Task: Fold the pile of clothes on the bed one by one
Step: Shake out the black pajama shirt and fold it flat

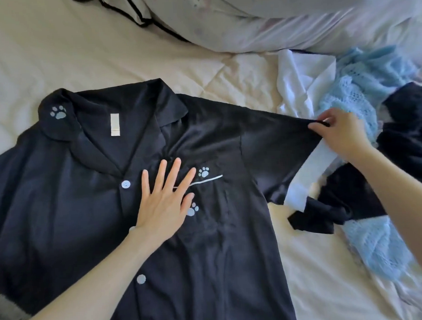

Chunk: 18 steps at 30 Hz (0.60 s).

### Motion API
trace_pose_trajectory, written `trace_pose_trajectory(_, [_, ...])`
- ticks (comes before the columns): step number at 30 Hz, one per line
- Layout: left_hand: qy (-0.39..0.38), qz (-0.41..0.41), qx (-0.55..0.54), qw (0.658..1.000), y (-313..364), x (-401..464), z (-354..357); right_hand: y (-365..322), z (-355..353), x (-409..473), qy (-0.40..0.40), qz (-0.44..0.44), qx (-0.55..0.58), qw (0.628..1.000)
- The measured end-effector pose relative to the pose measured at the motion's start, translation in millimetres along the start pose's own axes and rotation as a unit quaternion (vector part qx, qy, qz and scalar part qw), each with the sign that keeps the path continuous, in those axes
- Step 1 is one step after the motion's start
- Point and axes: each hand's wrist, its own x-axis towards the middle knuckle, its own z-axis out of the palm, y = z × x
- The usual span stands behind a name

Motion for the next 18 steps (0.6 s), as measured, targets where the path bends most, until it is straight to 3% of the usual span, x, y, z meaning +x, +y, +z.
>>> trace_pose_trajectory(6, [0.044,0.006,-0.019,0.999,28,-22,-7,8,39,-78,0.123,-0.022,0.084,0.989])
trace_pose_trajectory(8, [0.046,0.039,-0.021,0.998,46,-41,-5,15,58,-126,0.152,0.011,0.132,0.979])
trace_pose_trajectory(10, [0.033,0.071,-0.031,0.996,66,-65,-1,23,77,-172,0.107,0.088,0.171,0.975])
trace_pose_trajectory(13, [-0.021,0.101,-0.053,0.993,95,-107,6,38,101,-235,-0.026,0.158,0.214,0.964])
trace_pose_trajectory(18, [-0.127,0.129,-0.040,0.983,118,-174,8,76,103,-309,-0.130,0.176,0.108,0.970])
